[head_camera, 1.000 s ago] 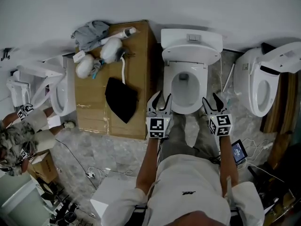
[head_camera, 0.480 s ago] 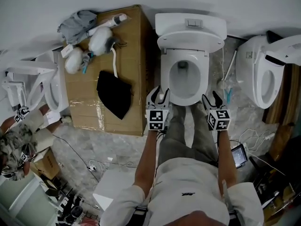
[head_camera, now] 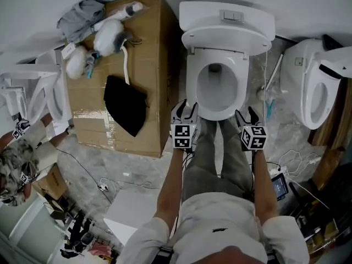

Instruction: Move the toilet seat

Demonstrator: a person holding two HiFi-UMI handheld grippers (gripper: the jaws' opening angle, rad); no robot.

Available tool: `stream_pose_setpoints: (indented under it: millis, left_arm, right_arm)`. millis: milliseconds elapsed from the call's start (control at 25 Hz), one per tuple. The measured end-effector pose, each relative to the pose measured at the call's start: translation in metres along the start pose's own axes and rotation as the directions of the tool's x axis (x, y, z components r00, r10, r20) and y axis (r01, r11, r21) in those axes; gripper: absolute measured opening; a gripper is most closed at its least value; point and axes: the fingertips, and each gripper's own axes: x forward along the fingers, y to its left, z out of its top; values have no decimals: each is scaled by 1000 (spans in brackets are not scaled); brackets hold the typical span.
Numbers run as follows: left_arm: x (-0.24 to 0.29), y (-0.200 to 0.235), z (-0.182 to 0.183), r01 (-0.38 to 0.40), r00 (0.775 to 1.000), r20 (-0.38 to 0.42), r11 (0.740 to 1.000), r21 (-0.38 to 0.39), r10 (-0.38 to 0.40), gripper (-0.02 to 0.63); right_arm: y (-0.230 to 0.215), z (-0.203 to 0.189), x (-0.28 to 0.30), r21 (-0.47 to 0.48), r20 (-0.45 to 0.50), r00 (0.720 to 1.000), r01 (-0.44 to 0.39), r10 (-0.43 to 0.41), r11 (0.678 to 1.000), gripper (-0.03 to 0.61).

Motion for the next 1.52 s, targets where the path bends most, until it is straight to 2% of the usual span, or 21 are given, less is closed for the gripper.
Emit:
stream_pose_setpoints:
  millis: [480, 720, 960, 1280, 1520]
  left_arm:
    - [55, 2, -81, -10, 993, -120, 996, -87, -1, 209]
    - [75, 5, -119, -9, 984, -179, 995, -98, -9, 230]
    - [91, 12, -153, -25, 974, -227, 990, -139, -7, 241]
    - [106, 20, -185, -38, 966, -260, 985, -166, -6, 256]
    - [117, 19, -201, -26, 959, -282, 978, -209, -34, 285]
  right_arm:
    - [-28, -64, 62, 69, -73, 997, 22, -17, 997, 282]
    - [-47, -92, 86, 113, -97, 995, 41, -30, 993, 288]
    - [-58, -116, 101, 114, -111, 993, 48, -35, 992, 291]
    - [-72, -139, 118, 188, -113, 993, 51, -30, 981, 299]
    - [-75, -157, 132, 258, -129, 992, 41, -7, 965, 325]
